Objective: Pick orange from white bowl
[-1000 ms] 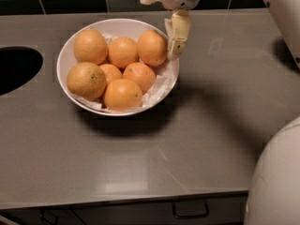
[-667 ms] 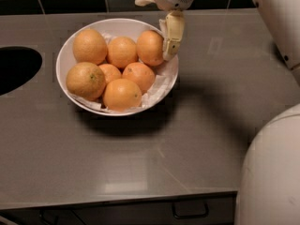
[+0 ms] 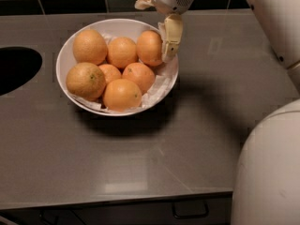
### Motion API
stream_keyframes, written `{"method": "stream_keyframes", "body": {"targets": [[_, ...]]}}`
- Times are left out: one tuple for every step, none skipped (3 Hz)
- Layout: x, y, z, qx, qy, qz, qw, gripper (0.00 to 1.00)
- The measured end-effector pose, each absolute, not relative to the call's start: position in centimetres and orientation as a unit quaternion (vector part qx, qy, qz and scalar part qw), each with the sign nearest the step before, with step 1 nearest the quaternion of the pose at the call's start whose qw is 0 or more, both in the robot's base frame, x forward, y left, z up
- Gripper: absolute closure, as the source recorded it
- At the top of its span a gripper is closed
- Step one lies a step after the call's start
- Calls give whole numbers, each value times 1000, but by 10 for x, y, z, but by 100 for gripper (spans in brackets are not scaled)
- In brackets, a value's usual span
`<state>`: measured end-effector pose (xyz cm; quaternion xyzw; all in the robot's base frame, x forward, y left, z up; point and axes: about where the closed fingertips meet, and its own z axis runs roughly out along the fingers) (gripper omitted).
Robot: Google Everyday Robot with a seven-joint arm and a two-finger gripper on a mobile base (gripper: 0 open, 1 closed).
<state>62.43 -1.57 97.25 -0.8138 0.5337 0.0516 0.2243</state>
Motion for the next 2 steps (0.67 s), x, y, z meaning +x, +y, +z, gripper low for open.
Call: {"method": "stream_keyframes", "body": {"targets": [[625, -16, 972, -814, 534, 52, 224, 0], [626, -16, 969, -813, 535, 54, 221, 0]]}}
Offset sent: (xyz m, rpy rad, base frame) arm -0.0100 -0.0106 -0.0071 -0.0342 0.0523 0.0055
